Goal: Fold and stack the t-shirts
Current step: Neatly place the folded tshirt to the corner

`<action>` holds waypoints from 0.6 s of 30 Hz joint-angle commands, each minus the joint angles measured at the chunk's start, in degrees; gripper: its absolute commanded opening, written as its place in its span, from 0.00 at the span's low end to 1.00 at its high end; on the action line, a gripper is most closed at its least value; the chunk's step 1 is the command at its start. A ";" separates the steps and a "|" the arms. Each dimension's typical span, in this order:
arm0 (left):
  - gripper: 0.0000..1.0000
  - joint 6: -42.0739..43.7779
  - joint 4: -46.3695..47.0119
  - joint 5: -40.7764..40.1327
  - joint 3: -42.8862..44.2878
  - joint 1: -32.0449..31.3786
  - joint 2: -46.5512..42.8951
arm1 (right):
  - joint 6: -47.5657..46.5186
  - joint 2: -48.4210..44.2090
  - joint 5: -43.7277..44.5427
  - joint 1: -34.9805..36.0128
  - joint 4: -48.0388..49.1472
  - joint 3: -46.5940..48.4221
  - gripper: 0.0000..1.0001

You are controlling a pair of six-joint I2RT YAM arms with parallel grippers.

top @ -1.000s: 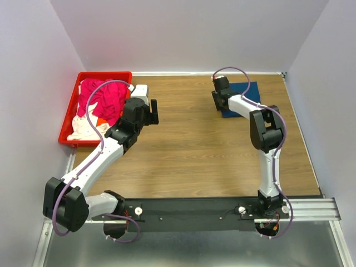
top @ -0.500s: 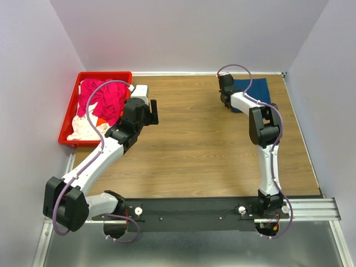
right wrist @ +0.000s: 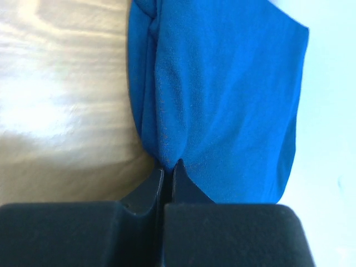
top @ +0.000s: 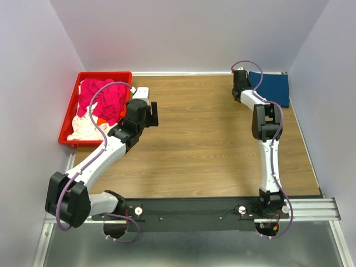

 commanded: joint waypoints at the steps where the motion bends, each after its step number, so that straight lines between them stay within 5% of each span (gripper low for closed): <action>1: 0.78 -0.25 1.11 -2.01 0.19 0.29 1.44 | -0.40 6.29 1.33 -1.16 -1.00 1.99 0.06; 15: 0.78 -0.25 0.50 -3.24 0.55 0.29 0.56 | 4.61 1.11 7.22 -3.62 -0.03 -4.50 0.30; 18: 0.78 -0.25 0.50 -3.50 0.28 0.29 -0.41 | 6.71 -1.87 5.74 -3.36 -0.03 -6.34 0.42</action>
